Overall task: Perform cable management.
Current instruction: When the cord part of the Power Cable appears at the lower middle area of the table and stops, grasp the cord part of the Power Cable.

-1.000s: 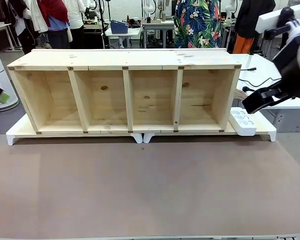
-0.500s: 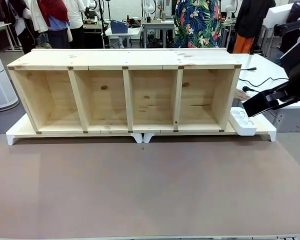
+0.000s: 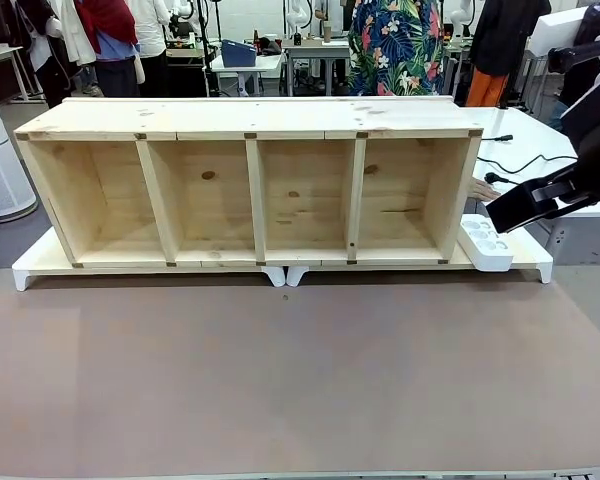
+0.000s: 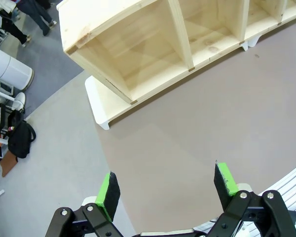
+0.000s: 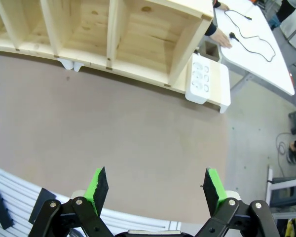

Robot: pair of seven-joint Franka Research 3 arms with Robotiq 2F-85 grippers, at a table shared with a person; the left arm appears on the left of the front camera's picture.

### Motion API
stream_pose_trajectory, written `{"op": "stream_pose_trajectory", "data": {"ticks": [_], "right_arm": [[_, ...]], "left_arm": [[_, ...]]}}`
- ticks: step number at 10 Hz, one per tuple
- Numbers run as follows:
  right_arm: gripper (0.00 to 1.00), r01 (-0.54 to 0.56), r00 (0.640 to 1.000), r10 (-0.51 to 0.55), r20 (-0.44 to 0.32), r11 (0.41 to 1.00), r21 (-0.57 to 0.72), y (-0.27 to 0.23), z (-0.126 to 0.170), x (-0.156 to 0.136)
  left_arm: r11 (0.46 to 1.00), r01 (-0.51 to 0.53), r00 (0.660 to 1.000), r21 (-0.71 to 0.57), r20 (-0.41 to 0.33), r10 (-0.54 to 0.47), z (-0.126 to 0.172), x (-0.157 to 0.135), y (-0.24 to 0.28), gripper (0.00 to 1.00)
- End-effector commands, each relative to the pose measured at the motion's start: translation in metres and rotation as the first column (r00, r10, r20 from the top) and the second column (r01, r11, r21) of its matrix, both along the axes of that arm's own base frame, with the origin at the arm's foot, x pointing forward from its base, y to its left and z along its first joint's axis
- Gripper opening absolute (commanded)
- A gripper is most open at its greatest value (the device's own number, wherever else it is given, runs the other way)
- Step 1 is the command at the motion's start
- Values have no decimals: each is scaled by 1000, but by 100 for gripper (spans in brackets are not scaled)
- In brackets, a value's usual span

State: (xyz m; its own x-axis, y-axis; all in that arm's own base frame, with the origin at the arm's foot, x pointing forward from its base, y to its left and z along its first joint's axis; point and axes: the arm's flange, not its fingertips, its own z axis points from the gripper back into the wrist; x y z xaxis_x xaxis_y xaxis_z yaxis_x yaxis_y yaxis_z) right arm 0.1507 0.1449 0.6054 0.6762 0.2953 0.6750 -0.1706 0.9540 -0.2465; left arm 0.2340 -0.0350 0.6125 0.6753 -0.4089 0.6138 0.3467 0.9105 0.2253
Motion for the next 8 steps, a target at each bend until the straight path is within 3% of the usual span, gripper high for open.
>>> {"op": "stream_pose_trajectory", "data": {"ticks": [1, 8], "right_arm": [[100, -7, 1000, 7, 1, 1000, -5, 0, 0, -1], [100, -7, 1000, 7, 1, 1000, -5, 0, 0, -1]], "left_arm": [[1000, -4, 1000, -4, 5, 4, 1, 0, 2, 100], [1000, -4, 1000, -4, 5, 4, 1, 0, 2, 100]]}}
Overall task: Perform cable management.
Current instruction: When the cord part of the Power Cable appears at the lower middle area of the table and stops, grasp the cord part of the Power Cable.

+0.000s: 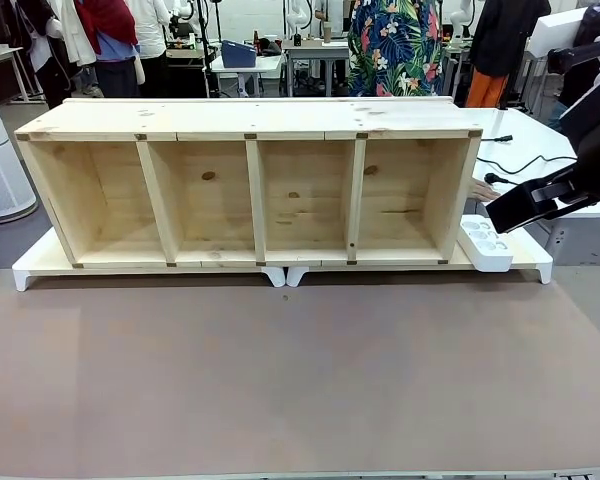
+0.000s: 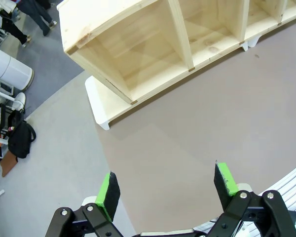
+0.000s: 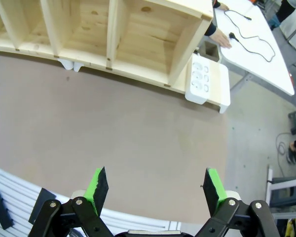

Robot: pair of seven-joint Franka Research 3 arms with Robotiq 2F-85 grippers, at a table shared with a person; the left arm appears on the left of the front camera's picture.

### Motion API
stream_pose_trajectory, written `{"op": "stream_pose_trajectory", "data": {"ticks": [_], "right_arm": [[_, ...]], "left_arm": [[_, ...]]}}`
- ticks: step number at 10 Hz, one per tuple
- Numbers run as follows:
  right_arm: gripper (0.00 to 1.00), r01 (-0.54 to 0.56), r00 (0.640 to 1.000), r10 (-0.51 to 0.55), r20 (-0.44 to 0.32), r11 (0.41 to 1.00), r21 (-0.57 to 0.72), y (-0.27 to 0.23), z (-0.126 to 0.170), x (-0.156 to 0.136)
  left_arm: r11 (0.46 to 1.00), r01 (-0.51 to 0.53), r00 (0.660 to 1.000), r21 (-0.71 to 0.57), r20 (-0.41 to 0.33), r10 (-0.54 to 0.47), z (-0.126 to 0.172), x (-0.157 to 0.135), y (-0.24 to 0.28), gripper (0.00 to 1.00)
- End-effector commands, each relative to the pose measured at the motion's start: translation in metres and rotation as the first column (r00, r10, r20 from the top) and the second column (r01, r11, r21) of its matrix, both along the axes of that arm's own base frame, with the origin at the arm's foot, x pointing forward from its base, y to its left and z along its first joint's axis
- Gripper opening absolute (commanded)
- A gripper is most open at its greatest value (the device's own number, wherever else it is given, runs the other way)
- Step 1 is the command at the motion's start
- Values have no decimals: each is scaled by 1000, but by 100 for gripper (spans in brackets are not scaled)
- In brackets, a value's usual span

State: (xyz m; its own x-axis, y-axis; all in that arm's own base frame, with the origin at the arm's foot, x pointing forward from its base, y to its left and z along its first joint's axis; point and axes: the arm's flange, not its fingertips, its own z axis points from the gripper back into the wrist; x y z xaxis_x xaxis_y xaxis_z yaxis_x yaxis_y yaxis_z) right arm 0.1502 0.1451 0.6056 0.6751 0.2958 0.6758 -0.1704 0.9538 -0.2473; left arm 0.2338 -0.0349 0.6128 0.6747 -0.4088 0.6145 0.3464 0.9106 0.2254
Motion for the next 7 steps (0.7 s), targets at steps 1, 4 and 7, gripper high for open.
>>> {"op": "stream_pose_trajectory", "data": {"ticks": [1, 4, 7], "right_arm": [[100, -7, 1000, 7, 0, 1000, -5, 0, 0, 0], [100, -7, 1000, 7, 0, 1000, -5, 0, 0, 0], [100, -7, 1000, 7, 0, 1000, -5, 0, 0, 0]], "left_arm": [[1000, -4, 1000, -4, 4, 4, 1, 0, 2, 100], [1000, -4, 1000, -4, 4, 4, 1, 0, 2, 100], [1000, -4, 1000, -4, 4, 4, 1, 0, 2, 100]]}}
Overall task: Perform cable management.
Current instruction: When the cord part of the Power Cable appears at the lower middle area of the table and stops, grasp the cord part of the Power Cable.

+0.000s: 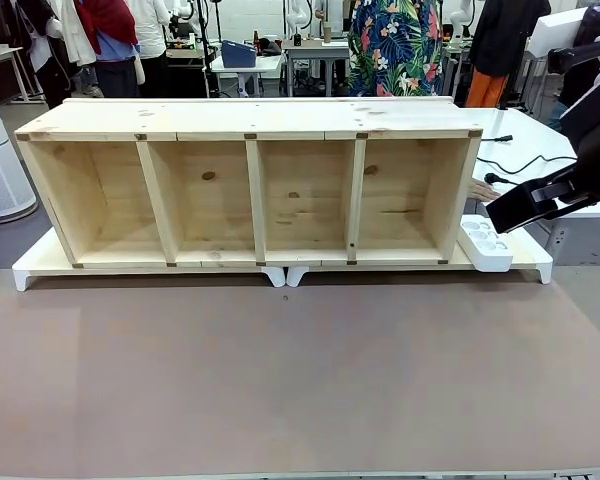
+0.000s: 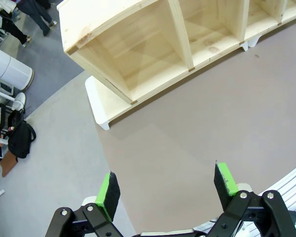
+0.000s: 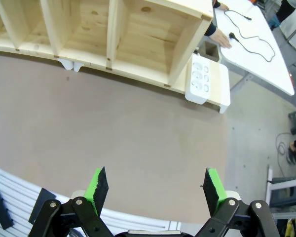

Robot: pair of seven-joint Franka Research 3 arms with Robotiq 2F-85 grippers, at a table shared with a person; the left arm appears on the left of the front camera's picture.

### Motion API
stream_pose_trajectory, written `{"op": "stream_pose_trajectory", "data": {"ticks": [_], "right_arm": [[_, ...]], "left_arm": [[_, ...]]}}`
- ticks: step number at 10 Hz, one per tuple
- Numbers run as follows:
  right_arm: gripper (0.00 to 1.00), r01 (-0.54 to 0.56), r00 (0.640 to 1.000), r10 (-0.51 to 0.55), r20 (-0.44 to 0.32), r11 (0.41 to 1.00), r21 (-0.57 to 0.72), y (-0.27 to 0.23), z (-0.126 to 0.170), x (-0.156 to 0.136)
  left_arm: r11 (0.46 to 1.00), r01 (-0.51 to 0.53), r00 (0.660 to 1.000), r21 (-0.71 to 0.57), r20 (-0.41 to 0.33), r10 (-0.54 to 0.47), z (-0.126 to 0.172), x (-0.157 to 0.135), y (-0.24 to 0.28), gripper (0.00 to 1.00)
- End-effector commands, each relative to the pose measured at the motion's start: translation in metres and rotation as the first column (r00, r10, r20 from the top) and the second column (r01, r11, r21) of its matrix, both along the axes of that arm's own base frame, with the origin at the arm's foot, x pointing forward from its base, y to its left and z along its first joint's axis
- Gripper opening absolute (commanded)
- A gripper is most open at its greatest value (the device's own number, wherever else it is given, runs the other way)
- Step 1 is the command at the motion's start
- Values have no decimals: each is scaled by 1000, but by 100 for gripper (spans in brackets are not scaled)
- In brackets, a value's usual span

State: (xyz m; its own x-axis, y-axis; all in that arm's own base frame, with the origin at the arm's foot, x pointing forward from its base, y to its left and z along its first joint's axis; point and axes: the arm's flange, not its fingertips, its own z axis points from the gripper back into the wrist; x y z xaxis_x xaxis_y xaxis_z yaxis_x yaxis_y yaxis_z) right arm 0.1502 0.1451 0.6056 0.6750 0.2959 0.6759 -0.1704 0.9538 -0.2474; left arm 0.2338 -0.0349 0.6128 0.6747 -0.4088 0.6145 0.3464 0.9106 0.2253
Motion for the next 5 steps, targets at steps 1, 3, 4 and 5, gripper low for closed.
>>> {"op": "stream_pose_trajectory", "data": {"ticks": [1, 3, 4, 5], "right_arm": [[100, -7, 1000, 7, 0, 1000, -5, 0, 0, 0], [100, -7, 1000, 7, 0, 1000, -5, 0, 0, 0], [100, -7, 1000, 7, 0, 1000, -5, 0, 0, 0], [100, -7, 1000, 7, 0, 1000, -5, 0, 0, 0]], "left_arm": [[1000, -4, 1000, -4, 4, 4, 1, 0, 2, 100], [1000, -4, 1000, -4, 4, 4, 1, 0, 2, 100], [1000, -4, 1000, -4, 4, 4, 1, 0, 2, 100], [1000, -4, 1000, -4, 4, 4, 1, 0, 2, 100]]}}
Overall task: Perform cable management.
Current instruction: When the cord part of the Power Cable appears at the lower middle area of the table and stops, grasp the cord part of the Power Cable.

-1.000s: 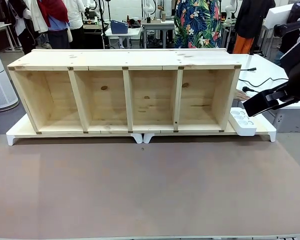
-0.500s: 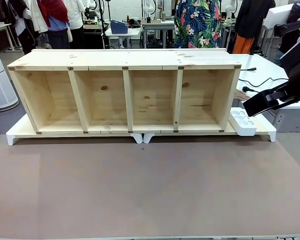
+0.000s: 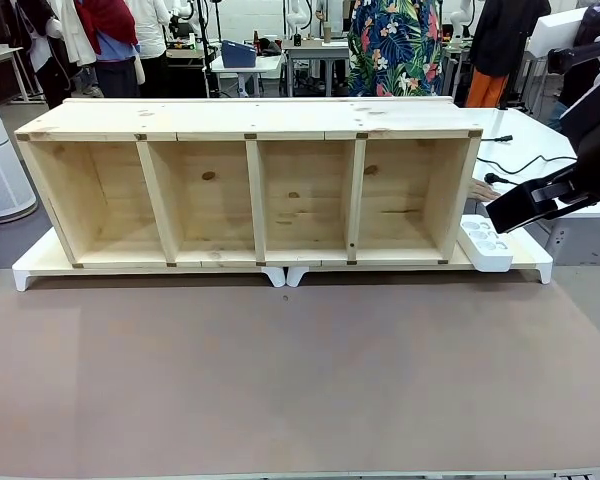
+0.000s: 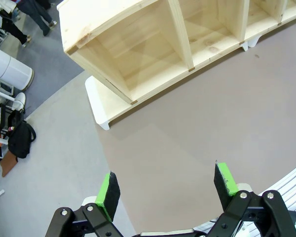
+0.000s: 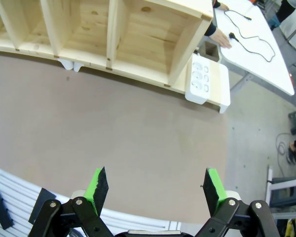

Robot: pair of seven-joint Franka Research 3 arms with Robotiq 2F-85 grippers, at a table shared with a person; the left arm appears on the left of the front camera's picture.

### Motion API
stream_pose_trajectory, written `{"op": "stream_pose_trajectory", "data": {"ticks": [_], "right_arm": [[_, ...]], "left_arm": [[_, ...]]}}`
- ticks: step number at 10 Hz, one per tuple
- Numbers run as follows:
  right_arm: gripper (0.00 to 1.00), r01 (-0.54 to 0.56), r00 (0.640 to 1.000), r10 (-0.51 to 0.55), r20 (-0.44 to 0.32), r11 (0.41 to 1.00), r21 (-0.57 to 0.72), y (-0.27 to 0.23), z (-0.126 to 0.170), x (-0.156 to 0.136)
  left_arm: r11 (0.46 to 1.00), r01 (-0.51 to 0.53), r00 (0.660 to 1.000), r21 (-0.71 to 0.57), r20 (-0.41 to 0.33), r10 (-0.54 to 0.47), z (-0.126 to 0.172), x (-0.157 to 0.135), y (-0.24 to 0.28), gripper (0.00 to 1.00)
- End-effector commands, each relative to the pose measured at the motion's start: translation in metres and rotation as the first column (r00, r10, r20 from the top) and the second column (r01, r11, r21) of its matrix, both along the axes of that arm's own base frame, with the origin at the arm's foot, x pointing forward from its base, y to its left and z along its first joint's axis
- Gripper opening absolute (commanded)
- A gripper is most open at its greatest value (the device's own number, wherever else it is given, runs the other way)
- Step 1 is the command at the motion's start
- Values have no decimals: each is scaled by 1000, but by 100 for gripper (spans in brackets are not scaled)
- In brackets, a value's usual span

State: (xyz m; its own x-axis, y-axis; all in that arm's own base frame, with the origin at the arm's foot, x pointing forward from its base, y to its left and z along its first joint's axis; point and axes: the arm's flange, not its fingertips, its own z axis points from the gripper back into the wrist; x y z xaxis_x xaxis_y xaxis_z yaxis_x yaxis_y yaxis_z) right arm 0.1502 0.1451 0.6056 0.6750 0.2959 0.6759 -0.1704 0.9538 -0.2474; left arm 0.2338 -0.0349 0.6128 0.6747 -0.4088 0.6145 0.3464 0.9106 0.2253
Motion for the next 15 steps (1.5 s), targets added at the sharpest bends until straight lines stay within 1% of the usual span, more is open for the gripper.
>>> {"op": "stream_pose_trajectory", "data": {"ticks": [1, 15], "right_arm": [[100, -7, 1000, 7, 0, 1000, -5, 0, 0, 0], [100, -7, 1000, 7, 0, 1000, -5, 0, 0, 0]], "left_arm": [[1000, -4, 1000, -4, 4, 4, 1, 0, 2, 100], [1000, -4, 1000, -4, 4, 4, 1, 0, 2, 100]]}}
